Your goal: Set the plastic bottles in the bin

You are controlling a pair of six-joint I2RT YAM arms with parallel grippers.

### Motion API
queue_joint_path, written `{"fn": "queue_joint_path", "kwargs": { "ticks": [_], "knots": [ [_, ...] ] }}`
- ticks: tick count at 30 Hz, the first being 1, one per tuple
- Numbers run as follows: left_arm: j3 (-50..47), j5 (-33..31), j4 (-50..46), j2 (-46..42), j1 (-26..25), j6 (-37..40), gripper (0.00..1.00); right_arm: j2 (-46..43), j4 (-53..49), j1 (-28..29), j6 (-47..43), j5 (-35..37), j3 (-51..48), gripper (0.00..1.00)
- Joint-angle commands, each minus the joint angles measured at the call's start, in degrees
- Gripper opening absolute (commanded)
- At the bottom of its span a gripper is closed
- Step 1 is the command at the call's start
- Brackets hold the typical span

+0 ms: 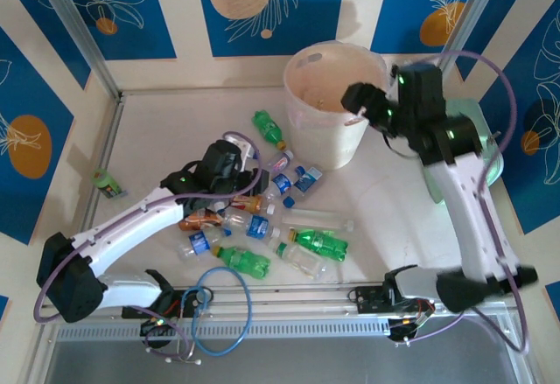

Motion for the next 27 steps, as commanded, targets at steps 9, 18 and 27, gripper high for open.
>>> {"fn": "queue_joint_path", "kwargs": {
  "ticks": [9,18,27],
  "knots": [
    [8.30,10.46,-5.67,12.67,-11.42,19.57,0.81,-20.64,-10.86,3.83,10.83,13.07,-29.22,0.90],
    [13.73,14.08,-7.75,23.22,-12.93,30.76,0.88,-21.46,-12.83,0.44,11.97,12.28,-31.50,0.91],
    [18.18,14.69,-11.05,30.32,-12.92,37.65,0.84,-22.84,-12.97,-6.45,11.86,6.27,-33.19,0.91]
  ]
}}
